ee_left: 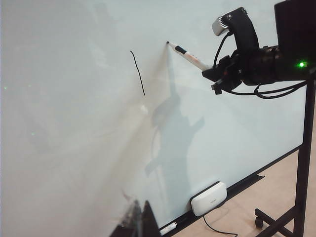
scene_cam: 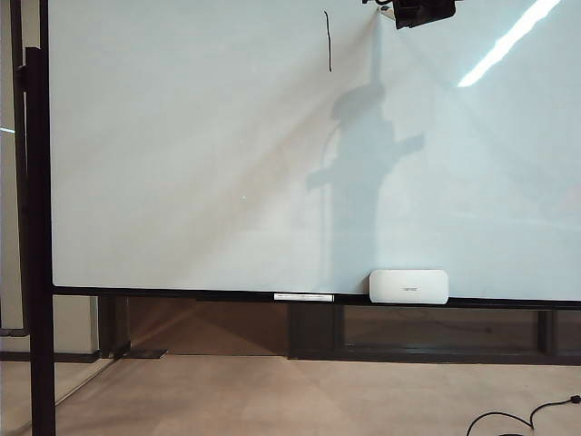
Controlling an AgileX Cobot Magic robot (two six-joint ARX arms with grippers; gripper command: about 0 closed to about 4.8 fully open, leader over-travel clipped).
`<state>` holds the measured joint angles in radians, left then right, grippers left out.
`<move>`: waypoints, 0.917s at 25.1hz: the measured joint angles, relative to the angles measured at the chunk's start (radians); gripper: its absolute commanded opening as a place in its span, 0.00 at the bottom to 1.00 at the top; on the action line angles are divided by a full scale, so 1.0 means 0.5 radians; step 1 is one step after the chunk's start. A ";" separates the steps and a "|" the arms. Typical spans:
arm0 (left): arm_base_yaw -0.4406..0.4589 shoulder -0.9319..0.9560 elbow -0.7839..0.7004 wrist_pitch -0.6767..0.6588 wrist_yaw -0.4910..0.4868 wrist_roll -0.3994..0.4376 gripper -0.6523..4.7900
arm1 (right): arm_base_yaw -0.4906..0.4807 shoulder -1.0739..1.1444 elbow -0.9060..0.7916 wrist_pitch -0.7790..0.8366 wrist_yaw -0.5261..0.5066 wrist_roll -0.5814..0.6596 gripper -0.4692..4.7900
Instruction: Reach to the right to find the marker pen, pick it up, and write the number 16 on the whiteboard.
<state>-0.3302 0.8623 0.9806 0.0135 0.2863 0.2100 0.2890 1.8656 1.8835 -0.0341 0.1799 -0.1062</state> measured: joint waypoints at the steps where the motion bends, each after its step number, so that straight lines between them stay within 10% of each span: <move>1: 0.000 0.000 0.001 0.006 -0.001 0.000 0.11 | 0.000 0.004 0.000 0.020 0.000 -0.001 0.09; 23: 0.000 0.000 0.000 0.025 -0.001 0.031 0.11 | 0.000 0.048 0.000 0.043 -0.001 0.000 0.09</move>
<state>-0.3302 0.8623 0.9806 0.0261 0.2859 0.2253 0.2890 1.8896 1.8835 -0.0124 0.1795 -0.1062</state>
